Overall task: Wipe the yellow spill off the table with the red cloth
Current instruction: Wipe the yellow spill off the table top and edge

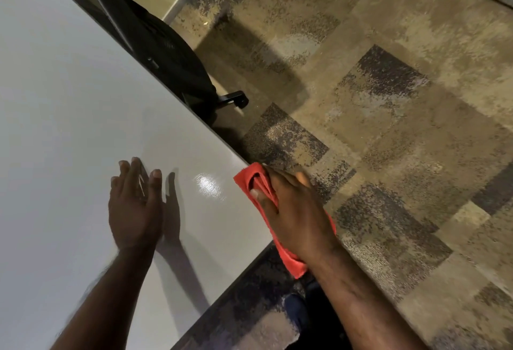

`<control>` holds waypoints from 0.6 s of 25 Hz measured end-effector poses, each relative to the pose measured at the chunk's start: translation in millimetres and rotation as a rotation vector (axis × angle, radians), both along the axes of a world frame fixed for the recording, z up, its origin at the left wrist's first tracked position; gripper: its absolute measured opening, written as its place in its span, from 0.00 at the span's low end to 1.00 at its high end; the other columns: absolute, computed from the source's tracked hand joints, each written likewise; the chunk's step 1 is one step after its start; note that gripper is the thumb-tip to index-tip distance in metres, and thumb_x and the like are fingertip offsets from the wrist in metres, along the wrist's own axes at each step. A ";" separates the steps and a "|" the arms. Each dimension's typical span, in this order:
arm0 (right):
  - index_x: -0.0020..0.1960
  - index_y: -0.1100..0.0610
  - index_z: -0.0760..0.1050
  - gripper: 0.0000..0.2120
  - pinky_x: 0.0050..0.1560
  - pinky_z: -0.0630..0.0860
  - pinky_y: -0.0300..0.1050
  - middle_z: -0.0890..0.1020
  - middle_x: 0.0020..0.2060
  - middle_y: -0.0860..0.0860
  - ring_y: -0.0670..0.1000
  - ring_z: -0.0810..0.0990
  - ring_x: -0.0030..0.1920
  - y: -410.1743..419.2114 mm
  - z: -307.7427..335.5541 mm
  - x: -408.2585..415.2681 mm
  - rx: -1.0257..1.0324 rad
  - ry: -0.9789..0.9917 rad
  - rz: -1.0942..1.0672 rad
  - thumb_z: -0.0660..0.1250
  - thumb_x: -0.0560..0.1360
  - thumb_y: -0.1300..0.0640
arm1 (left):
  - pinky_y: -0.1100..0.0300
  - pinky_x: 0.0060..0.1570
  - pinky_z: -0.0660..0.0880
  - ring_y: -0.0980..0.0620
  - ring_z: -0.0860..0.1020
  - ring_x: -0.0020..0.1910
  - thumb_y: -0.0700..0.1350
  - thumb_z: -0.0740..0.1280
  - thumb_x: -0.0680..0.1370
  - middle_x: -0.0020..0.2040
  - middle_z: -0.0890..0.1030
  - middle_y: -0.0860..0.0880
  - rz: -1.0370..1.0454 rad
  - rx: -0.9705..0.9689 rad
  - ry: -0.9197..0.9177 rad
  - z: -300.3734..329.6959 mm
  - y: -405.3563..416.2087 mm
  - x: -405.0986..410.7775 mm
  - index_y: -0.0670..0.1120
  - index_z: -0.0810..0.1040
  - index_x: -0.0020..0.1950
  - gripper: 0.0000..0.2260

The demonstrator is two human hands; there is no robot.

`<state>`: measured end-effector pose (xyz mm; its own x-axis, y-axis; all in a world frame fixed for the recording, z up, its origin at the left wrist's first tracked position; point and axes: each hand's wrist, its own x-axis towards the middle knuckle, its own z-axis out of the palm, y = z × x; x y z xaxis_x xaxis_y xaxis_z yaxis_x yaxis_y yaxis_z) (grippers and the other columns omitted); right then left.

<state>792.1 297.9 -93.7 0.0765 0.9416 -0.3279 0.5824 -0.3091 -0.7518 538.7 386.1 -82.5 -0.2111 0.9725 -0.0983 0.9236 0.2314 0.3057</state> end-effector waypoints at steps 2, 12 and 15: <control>0.73 0.54 0.66 0.29 0.66 0.61 0.41 0.75 0.68 0.49 0.50 0.67 0.66 -18.6 1.1 8.2 0.003 0.012 -0.017 0.52 0.79 0.39 | 0.46 0.74 0.58 0.48 0.56 0.79 0.67 0.53 0.76 0.80 0.61 0.52 0.013 0.014 0.007 -2.9 -1.4 2.8 0.53 0.64 0.78 0.33; 0.70 0.57 0.66 0.22 0.62 0.68 0.52 0.75 0.65 0.53 0.56 0.70 0.63 73.2 7.9 -33.9 -0.033 -0.189 0.098 0.54 0.82 0.46 | 0.41 0.76 0.54 0.48 0.53 0.80 0.70 0.53 0.74 0.80 0.59 0.52 0.056 0.022 -0.022 -11.0 -2.7 7.4 0.54 0.62 0.78 0.36; 0.73 0.60 0.64 0.24 0.63 0.70 0.52 0.75 0.67 0.54 0.55 0.72 0.63 52.4 17.1 -27.4 0.017 -0.272 0.149 0.56 0.82 0.47 | 0.41 0.76 0.53 0.49 0.53 0.80 0.70 0.54 0.74 0.80 0.59 0.53 0.067 0.029 -0.026 -11.6 -2.7 7.0 0.54 0.62 0.78 0.35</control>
